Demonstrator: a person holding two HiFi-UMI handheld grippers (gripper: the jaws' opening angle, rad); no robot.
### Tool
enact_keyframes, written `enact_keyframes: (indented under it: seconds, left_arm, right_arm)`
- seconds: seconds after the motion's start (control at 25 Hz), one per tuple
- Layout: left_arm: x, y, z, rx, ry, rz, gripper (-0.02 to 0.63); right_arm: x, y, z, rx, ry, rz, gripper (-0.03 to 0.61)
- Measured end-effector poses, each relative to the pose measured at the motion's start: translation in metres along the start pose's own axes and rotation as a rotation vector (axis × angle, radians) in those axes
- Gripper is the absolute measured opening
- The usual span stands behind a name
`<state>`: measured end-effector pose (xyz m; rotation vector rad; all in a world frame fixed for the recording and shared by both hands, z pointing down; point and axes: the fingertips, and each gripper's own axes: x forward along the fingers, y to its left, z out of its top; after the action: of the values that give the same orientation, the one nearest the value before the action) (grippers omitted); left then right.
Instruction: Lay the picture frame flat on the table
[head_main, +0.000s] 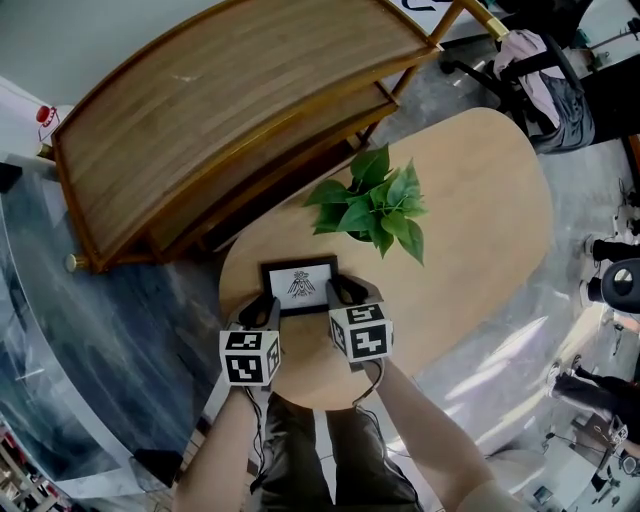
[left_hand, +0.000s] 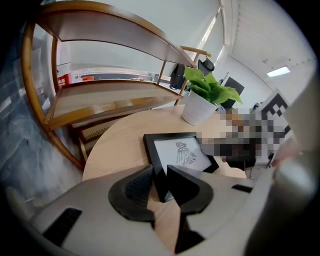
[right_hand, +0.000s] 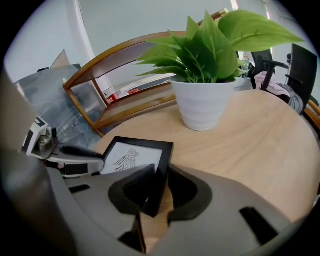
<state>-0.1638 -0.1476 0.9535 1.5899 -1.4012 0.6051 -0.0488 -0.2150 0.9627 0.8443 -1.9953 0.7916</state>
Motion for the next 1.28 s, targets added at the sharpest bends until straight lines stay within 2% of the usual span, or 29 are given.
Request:
enact_keyframes:
  seconds: [0.28, 0.56, 0.84, 1.04, 1.28]
  left_arm:
    - [-0.013, -0.002, 0.012, 0.041, -0.027, 0.023, 0.092]
    - [-0.074, -0.026, 0.06, 0.107, -0.158, 0.052, 0.062]
    - [-0.163, -0.073, 0.116, 0.273, -0.262, 0.035, 0.031]
    - [-0.235, -0.105, 0.157, 0.349, -0.376, 0.026, 0.02]
    - [-0.323, -0.142, 0.194, 0.42, -0.487, 0.03, 0.017]
  right_arm:
    - [-0.013, -0.003, 0.001, -0.002, -0.008, -0.024, 0.077]
    - [-0.079, 0.009, 0.04, -0.022, -0.103, -0.004, 0.017]
    - [-0.185, 0.028, 0.096, -0.093, -0.222, -0.008, 0.011]
    - [-0.274, 0.039, 0.14, -0.087, -0.343, -0.015, 0.006]
    - [-0.383, 0.067, 0.18, -0.133, -0.49, -0.011, 0.002]
